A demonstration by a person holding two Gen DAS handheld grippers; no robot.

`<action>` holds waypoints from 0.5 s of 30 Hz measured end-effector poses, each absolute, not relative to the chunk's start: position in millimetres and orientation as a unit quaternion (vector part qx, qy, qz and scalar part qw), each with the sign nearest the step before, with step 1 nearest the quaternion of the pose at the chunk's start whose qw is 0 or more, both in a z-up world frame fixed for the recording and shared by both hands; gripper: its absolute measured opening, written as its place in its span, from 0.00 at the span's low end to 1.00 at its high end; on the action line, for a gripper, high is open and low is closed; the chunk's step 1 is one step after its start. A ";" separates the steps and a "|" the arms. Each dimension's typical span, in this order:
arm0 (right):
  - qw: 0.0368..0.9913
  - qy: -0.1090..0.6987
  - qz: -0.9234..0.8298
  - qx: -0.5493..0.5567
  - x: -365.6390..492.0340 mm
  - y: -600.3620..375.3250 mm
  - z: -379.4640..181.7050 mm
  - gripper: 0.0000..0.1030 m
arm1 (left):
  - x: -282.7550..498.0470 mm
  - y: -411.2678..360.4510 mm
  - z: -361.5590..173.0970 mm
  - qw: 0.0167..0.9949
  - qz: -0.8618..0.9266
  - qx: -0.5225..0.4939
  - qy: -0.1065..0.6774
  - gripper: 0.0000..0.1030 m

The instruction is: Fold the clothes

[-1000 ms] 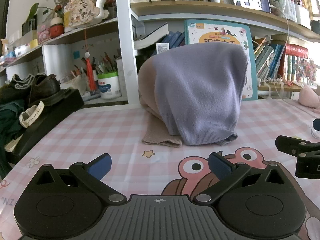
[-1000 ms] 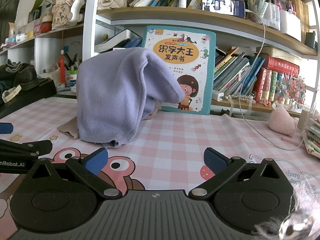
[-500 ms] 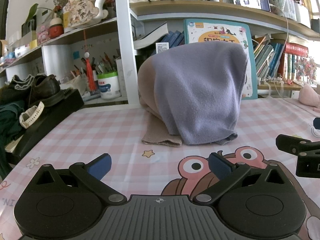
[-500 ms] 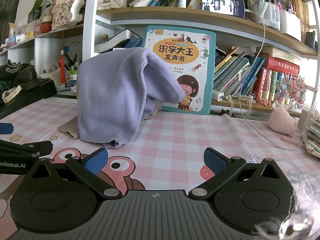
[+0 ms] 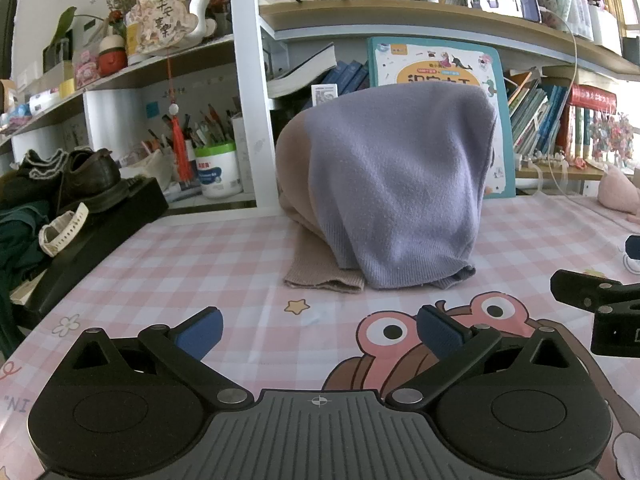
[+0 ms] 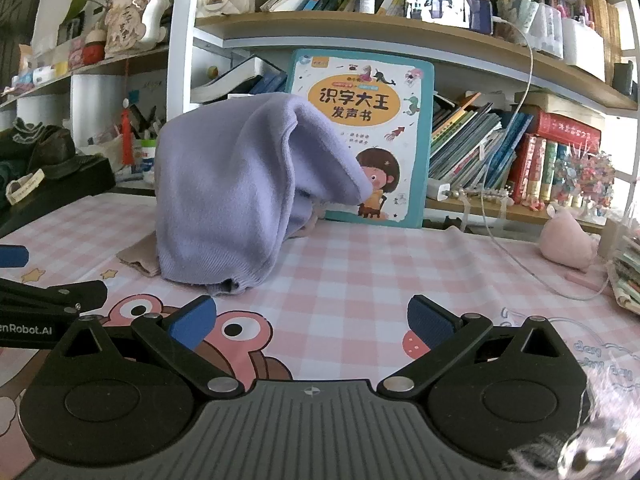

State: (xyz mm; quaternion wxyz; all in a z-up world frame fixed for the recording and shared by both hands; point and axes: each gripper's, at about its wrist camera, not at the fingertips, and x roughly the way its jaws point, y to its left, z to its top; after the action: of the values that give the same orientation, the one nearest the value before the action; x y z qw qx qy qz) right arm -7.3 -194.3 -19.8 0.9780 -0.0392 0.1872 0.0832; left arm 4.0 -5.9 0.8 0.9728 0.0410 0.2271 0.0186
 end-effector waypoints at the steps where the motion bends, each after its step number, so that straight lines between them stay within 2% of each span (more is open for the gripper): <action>1: 0.978 0.187 0.084 -0.040 -7.5 -194.0 -19.8 1.00 | 4.0 -5.8 0.9 0.973 0.019 0.041 0.227 1.00; 15: 0.979 0.184 0.081 -0.038 -8.6 -194.6 -20.1 1.00 | 3.0 -7.1 0.3 0.973 0.020 0.043 0.226 1.00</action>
State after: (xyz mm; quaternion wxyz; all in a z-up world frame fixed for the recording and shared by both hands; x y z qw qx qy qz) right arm -8.6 -194.6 -20.1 0.9788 -0.0376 0.1844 0.0812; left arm 3.0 -7.1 0.3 0.9731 0.0430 0.2257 0.0197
